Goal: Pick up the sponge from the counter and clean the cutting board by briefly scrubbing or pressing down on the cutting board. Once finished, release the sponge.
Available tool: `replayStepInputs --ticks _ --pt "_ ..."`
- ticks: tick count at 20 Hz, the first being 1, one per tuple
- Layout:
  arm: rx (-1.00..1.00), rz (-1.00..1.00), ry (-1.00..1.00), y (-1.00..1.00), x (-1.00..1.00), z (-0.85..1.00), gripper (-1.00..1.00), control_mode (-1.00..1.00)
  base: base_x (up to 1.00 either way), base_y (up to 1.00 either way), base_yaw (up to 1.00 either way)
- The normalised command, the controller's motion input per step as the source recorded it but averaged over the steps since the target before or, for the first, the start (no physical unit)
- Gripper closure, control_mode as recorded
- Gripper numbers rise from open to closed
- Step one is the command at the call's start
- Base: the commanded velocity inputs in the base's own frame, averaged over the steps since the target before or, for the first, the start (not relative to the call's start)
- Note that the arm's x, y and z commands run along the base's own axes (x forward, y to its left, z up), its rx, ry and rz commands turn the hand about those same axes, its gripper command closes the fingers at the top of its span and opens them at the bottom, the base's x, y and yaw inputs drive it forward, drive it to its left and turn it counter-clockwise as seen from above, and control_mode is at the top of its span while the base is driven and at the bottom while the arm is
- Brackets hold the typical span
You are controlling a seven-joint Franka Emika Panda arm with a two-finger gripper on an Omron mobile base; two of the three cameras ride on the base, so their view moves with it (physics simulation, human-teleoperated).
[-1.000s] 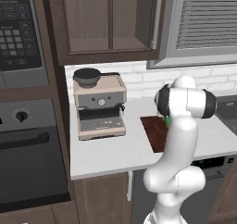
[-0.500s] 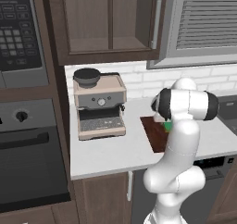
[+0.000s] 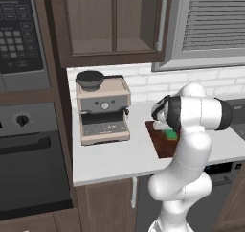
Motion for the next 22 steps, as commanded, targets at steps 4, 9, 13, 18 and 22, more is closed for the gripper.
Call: replayStepInputs --ticks 4,9,13,18,22 --pt "0.0 0.0 0.0 0.55 -0.48 -0.07 1.0 -1.0 0.0 0.0 0.0" --pt "0.0 0.0 0.0 0.58 -0.24 -0.11 1.0 -1.0 0.0 0.0 0.0" --pt "0.0 0.0 0.0 0.46 0.0 -0.33 1.0 -1.0 0.0 0.0 0.0" --pt "-0.01 0.01 0.0 0.0 -0.02 -0.55 1.0 -1.0 0.0 0.0 0.0" --pt "-0.01 0.01 0.0 -0.05 -0.44 -0.45 1.0 -1.0 0.0 0.0 0.0"
